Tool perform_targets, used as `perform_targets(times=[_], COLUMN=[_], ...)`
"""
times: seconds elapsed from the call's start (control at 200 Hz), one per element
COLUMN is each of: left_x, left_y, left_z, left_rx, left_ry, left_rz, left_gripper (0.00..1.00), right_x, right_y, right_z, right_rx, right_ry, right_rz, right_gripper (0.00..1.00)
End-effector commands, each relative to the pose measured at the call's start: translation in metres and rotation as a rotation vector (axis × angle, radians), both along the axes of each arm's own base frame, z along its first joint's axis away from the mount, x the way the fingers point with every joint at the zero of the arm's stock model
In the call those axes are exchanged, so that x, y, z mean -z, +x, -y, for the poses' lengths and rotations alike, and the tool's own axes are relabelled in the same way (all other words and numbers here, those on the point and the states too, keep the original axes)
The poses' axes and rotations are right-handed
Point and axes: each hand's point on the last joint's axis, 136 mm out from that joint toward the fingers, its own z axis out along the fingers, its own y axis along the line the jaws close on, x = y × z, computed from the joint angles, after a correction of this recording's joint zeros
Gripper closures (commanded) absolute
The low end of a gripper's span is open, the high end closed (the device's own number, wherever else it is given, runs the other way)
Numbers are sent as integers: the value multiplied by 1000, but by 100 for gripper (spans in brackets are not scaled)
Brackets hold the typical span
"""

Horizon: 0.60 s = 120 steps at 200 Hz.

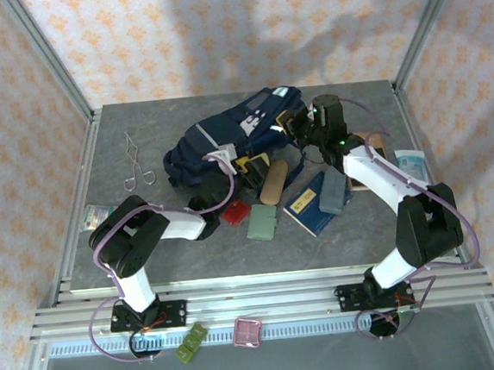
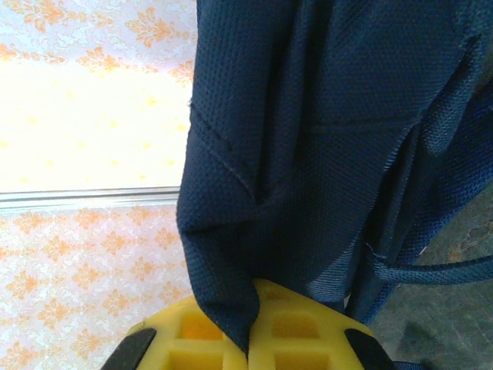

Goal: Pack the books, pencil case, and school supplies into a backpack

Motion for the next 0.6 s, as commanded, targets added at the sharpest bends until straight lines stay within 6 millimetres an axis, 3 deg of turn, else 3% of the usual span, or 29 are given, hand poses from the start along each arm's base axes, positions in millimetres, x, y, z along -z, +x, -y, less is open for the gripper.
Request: perform_targets(times=[0.0,0.19,0.375,0.485,0.596], left_x=[-11,1,9,11,7], left_y=[4,-2,-8,-11,-11], left_z=[-3,-15,-25,-28,-29], left_rx=[18,31,26,33,52], left_ry=[-12,11,44,52,37], left_rz=[32,-12,-41,-49,-42], left_gripper=[51,81,84,71,71], right_x=[-49,-49,-47,-46,-44], right_y=[-11,-10,-10,-10,-10], right_z=[-15,-13,-14,-14,-15], right_rx=[-69,-62,-69,-73,-79], right_ry=[76,60,51,46,45], right_rz=[120,129,129,129,124], right_gripper=[100,100,100,100,100])
